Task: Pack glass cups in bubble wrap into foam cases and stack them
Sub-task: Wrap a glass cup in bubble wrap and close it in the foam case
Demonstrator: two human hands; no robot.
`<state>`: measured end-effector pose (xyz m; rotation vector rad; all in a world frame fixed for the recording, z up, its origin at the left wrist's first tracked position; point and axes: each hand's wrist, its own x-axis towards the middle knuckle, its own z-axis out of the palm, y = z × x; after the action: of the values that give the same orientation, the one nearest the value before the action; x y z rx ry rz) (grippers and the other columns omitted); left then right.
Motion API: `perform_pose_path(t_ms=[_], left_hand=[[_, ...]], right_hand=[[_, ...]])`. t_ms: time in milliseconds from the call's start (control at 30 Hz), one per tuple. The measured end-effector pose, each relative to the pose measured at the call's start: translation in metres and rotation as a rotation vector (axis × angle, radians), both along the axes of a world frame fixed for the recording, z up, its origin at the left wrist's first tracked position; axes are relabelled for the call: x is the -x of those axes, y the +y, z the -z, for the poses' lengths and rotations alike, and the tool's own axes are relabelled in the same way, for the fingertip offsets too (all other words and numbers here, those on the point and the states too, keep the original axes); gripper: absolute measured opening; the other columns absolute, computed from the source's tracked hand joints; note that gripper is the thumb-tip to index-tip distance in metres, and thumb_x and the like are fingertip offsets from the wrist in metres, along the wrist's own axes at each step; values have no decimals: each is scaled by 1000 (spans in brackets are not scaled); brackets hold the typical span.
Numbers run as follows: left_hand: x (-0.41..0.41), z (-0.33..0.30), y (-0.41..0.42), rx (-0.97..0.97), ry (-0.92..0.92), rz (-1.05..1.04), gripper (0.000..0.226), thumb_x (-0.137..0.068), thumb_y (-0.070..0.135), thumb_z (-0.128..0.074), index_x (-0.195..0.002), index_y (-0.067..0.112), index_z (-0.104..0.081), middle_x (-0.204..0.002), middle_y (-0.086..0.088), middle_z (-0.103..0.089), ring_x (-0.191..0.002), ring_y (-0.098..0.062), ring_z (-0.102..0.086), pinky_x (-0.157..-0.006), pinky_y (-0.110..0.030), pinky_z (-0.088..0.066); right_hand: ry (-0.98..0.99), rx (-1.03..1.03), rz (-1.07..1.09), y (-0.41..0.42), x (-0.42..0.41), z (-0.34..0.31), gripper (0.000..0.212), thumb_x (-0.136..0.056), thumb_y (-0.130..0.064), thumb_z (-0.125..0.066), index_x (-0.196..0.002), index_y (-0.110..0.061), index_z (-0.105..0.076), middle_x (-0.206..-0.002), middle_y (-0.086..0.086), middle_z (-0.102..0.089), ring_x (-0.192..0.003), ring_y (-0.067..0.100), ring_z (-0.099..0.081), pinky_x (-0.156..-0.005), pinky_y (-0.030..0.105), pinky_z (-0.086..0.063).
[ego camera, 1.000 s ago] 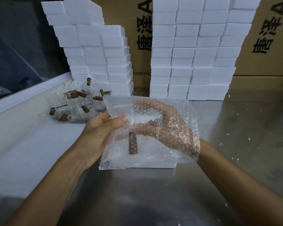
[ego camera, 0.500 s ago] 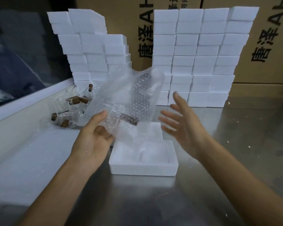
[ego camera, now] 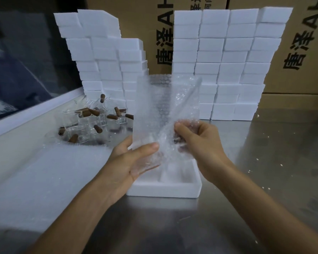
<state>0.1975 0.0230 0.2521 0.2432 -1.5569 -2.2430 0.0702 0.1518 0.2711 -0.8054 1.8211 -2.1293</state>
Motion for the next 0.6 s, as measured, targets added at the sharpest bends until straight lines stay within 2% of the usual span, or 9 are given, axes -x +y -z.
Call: perform_pose_path(t_ms=[67,167,233,300,400,433,500,567,600], left_hand=[[0,-2,7,53,7,16,58,-71,15,-82,-125,9,-63,-119,-12,-70,-109,-30,-68,-81,-38,-59],[0,-4,11,66,10,-35,51,-70,20,-77,-120,12,-66,-114,-9,-73,-101,-26,-71,-70,-32,-59],[-1,-5,11,34,6,-45,49,-71,20,-77,-119,13,-66,-113,-9,-73,-96,-24,-72,-66,-32,-58],[-1,-5,9,28,1,-37,50,-73,19,-76,-122,13,-64,-117,-10,-71,-98,-24,-72,-68,-33,-58],[-2,-5,7,29,17,49,53,-76,15,-71,-128,15,-60,-123,-10,-68,-109,-28,-68,-76,-39,-58],[-2,-5,7,30,23,83,55,-76,14,-71,-129,15,-60,-124,-11,-68,-112,-30,-66,-79,-40,-58],[-3,-5,6,18,35,106,60,-69,14,-75,-127,14,-62,-122,-14,-68,-113,-32,-65,-84,-41,-58],[-3,-4,5,4,47,94,63,-62,16,-76,-123,12,-65,-119,-16,-69,-111,-33,-66,-87,-40,-58],[-3,-3,5,0,54,93,62,-61,15,-76,-122,13,-65,-118,-16,-69,-110,-33,-66,-87,-40,-58]], right_hand=[[65,20,39,-1,-5,1,6,-90,-12,-68,-94,-15,-65,-72,1,-71,-58,11,-68,-48,22,-50],[128,29,132,0,-8,5,37,-86,-18,-73,-105,-27,-42,-98,6,-63,-57,17,-70,-48,25,-53],[312,-10,212,2,-7,6,47,-85,-27,-74,-109,-35,-34,-112,0,-56,-61,23,-71,-55,36,-58],[525,-54,229,4,-4,5,45,-87,-35,-71,-117,-39,-38,-116,-12,-54,-74,27,-71,-69,45,-59],[620,-173,139,6,-2,5,40,-92,-49,-62,-126,-28,-58,-112,-21,-63,-83,10,-72,-81,33,-58],[565,-203,77,6,-3,5,41,-92,-52,-59,-121,-24,-65,-103,-20,-69,-80,5,-72,-83,31,-57],[513,-282,-15,5,-3,7,32,-94,-56,-54,-87,-33,-75,-78,-18,-71,-73,1,-70,-82,36,-58],[542,-355,-14,5,-4,8,47,-94,-56,-51,-52,-39,-63,-56,-22,-61,-63,-1,-63,-73,31,-54],[551,-357,-8,4,-4,7,52,-94,-57,-51,-47,-35,-61,-54,-19,-59,-61,0,-60,-70,29,-52]])
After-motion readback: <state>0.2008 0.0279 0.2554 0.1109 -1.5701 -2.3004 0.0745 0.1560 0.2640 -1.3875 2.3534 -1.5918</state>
